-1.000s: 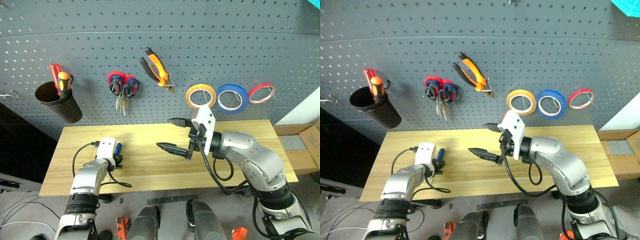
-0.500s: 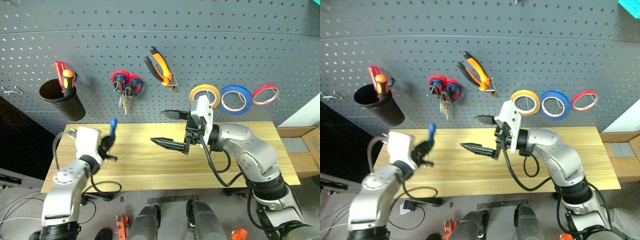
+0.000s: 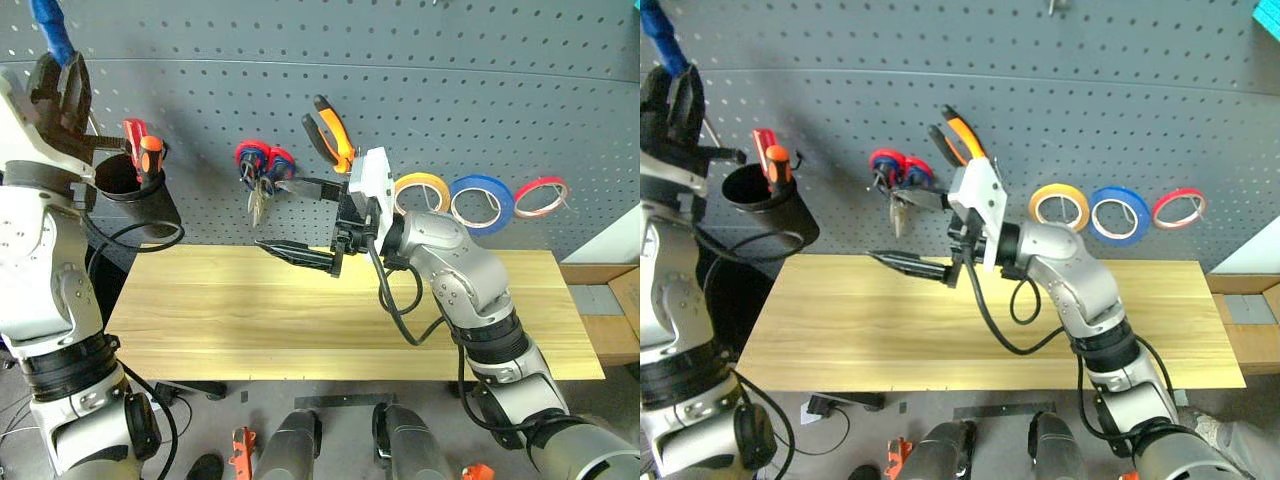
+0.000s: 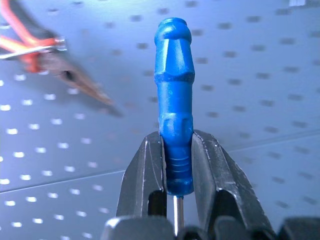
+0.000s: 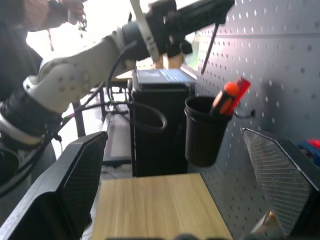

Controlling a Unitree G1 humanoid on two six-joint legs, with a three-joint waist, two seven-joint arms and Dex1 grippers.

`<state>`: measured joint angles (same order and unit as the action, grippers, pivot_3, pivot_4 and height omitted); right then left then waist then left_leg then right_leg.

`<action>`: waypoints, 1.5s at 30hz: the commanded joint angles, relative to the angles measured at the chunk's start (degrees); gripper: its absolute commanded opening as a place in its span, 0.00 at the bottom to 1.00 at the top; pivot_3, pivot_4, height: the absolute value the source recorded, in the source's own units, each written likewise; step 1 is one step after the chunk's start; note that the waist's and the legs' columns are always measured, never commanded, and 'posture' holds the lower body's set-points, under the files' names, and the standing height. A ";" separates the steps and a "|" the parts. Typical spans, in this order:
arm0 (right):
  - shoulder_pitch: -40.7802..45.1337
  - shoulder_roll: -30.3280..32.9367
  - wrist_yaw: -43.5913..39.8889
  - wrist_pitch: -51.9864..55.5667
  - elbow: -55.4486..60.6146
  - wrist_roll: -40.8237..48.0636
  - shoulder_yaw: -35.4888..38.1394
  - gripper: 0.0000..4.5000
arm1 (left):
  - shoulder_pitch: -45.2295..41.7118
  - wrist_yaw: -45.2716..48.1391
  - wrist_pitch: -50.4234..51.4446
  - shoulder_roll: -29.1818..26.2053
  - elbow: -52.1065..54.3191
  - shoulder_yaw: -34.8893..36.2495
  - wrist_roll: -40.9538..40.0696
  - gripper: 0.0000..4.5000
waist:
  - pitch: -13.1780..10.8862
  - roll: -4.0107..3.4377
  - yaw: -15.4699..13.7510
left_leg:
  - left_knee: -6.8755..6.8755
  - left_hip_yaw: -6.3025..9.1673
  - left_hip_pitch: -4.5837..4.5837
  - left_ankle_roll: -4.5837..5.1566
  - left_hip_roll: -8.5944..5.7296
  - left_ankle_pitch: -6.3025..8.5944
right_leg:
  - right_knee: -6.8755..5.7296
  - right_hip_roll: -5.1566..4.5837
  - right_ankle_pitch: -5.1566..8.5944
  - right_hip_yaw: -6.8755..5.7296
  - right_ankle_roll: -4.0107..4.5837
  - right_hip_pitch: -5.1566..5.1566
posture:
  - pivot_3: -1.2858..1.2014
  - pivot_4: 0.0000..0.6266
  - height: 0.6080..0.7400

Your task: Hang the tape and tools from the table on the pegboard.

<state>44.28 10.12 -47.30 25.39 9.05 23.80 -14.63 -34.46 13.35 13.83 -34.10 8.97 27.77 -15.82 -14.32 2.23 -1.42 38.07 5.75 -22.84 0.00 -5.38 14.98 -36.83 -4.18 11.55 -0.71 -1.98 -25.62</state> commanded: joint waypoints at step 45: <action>-30.18 17.40 4.35 2.71 2.54 0.54 12.37 1.00 | 44.75 15.18 5.71 5.18 12.45 -8.28 -10.88 1.00 | 1.38 -0.19 0.00 | -0.01 -0.09 0.26 0.03 0.07 0.04 | 0.01 -0.03 0.03 0.21 0.05 0.33 | 0.53 0.25 1.00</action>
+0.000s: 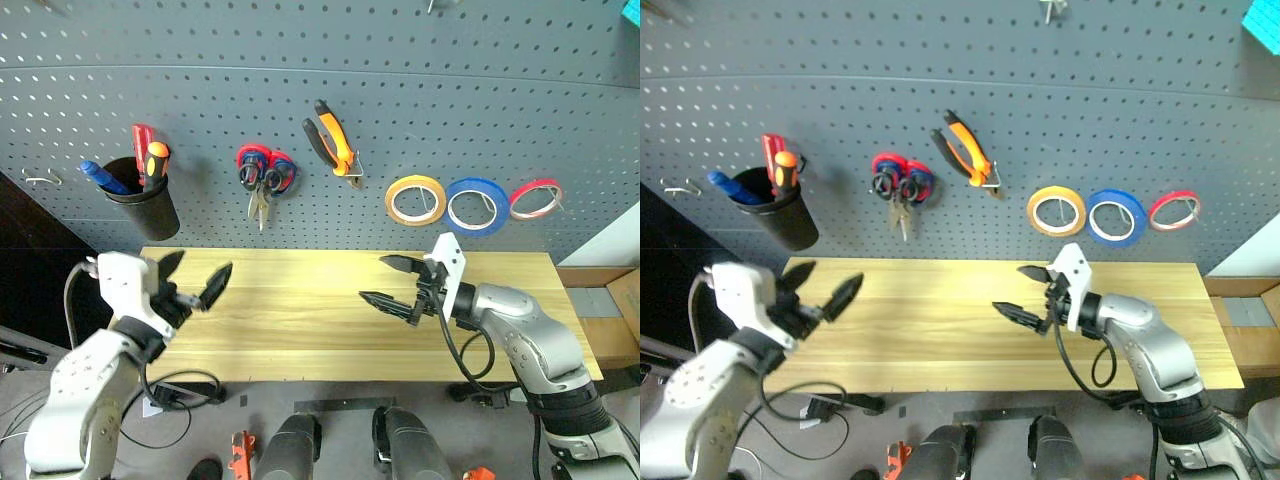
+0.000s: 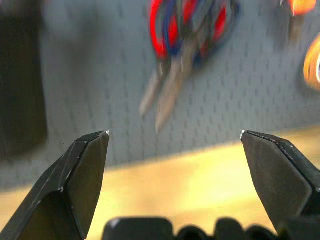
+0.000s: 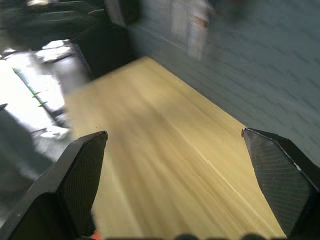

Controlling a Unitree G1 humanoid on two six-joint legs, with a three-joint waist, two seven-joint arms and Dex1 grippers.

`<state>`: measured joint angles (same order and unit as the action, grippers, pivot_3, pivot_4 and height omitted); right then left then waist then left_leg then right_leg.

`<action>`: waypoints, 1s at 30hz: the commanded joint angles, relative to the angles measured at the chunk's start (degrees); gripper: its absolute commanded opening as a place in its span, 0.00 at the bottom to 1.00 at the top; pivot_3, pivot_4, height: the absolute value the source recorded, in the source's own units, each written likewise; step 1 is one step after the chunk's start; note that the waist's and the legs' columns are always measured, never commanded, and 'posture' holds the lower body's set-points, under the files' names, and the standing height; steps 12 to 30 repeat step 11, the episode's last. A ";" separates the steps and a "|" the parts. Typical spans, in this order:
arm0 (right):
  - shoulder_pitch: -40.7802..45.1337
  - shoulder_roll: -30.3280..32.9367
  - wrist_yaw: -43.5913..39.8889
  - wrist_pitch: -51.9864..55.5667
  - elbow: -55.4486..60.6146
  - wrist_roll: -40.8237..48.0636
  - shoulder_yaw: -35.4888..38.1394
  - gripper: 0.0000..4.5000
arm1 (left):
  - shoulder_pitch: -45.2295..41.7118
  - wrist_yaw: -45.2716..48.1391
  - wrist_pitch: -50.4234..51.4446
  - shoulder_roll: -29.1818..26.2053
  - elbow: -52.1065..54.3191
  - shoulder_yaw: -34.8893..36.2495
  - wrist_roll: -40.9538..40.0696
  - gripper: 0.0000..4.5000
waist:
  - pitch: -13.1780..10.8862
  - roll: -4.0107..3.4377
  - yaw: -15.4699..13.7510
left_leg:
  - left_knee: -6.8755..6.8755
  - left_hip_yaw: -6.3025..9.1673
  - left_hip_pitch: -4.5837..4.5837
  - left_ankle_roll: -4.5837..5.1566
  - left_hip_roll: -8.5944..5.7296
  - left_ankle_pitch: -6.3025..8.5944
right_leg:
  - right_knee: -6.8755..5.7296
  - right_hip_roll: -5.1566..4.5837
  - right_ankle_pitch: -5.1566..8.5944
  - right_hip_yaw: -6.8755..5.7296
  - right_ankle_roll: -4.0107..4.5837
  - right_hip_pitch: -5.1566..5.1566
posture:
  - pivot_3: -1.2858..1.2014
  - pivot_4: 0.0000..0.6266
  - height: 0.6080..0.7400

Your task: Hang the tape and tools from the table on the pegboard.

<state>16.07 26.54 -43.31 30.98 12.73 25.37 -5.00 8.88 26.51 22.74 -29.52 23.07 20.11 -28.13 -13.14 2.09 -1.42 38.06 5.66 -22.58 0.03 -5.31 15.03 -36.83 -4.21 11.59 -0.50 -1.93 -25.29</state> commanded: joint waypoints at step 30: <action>-9.41 10.57 -1.04 -6.89 -12.63 -3.95 13.49 1.00 | 1.12 7.81 -9.98 -0.80 -15.70 0.95 3.66 1.00 | 1.58 -0.34 0.10 | 0.03 -0.13 0.21 0.29 0.03 0.15 | 0.03 0.00 0.02 -0.05 -0.02 0.25 | 0.51 0.22 1.00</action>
